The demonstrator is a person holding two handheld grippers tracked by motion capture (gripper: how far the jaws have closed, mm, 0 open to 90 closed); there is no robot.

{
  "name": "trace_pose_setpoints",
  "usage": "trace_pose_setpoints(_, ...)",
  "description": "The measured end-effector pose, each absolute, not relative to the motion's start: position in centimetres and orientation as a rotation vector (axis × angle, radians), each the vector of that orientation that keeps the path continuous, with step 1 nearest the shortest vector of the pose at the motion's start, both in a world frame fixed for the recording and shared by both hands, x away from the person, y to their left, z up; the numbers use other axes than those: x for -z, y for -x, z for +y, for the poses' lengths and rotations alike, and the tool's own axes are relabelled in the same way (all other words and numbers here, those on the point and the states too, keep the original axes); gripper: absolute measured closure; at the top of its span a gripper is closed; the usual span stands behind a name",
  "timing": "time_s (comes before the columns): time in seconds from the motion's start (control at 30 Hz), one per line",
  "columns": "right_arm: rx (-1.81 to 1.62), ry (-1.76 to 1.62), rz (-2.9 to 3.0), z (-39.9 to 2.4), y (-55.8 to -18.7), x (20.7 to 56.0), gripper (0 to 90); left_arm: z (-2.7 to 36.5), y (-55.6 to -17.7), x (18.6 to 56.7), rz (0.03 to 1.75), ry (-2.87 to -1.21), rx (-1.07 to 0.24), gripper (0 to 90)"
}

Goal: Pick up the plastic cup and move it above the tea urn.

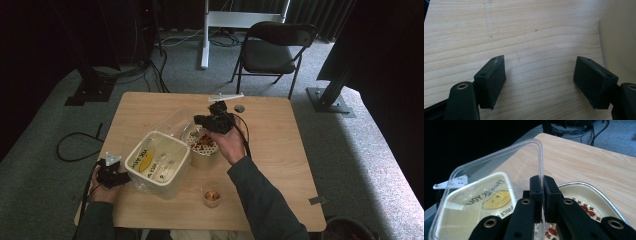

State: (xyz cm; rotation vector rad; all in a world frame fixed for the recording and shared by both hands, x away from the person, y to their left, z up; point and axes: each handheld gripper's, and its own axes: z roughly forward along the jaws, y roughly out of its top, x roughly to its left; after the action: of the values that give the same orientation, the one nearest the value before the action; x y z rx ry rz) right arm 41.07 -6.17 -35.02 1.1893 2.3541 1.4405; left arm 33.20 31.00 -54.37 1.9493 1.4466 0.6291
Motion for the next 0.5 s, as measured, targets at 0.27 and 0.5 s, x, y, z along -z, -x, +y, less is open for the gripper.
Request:
trace_pose_setpoints(0.27, -1.552, -1.123, 2.396, -5.89, -40.82, 34.57, 73.9, 30.98, -33.21, 54.38, 1.446, -1.948, -0.630, 26.4)
trace_pose_setpoints(0.5, -1.617, -1.116, 2.370, -6.49, -40.79, 34.20, 68.1, 30.99, -33.20, 54.38, 1.446, -1.949, -0.629, 26.4)
